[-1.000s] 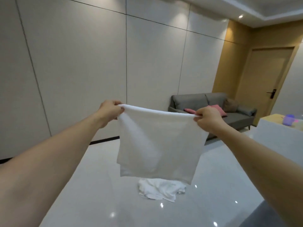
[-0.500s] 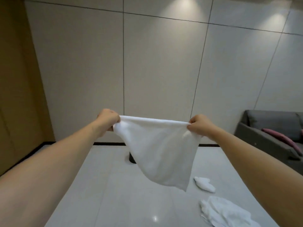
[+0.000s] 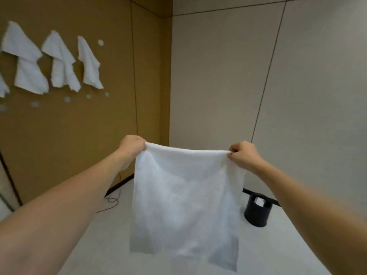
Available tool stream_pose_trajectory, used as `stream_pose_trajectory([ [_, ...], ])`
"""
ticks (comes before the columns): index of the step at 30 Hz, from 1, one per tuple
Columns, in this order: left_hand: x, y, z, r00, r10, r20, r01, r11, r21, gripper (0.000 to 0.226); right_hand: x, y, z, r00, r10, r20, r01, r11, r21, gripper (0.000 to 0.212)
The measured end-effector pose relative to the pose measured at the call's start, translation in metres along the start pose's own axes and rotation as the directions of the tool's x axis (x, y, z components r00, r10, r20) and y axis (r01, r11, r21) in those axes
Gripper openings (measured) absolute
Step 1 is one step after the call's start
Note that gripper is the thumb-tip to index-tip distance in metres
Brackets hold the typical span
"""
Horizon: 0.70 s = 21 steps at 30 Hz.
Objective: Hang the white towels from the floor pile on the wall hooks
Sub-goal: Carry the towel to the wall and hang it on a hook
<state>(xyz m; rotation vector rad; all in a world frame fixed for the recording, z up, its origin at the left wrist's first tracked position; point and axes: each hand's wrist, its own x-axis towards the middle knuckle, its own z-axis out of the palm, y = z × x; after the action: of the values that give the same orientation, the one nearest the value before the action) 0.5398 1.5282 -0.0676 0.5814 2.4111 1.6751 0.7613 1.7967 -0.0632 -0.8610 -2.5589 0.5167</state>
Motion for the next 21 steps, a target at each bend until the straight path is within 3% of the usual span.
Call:
stream_pose_trajectory([
  [5,0.096,0.001,-0.043,0.963,0.0,-0.269,-0.005,1.0,-0.017,0.025,0.134,-0.063,0.063,0.992,-0.124,0.023,0.12,0.982,0.147,0.013],
  [8,0.158,0.013,-0.065,0.93,-0.039,-0.364,0.025,0.999,-0.044,0.025,0.208,-0.105,0.086,0.985,-0.171,0.007,0.16,0.934,0.32,0.024],
  [13,0.247,0.032,-0.094,0.825,-0.123,-0.551,0.045,0.987,-0.154,0.025,0.313,-0.167,0.11,0.965,-0.261,-0.006,0.235,0.859,0.454,0.026],
  [18,0.318,0.029,-0.123,0.801,-0.097,-0.591,0.056,0.995,-0.089,0.032,0.397,-0.205,0.138,0.943,-0.333,0.008,0.279,0.804,0.526,0.018],
  [21,0.366,0.023,-0.133,0.818,-0.01,-0.575,0.005,1.0,-0.01,0.031,0.443,-0.221,0.157,0.927,-0.375,0.004,0.316,0.788,0.529,0.02],
])
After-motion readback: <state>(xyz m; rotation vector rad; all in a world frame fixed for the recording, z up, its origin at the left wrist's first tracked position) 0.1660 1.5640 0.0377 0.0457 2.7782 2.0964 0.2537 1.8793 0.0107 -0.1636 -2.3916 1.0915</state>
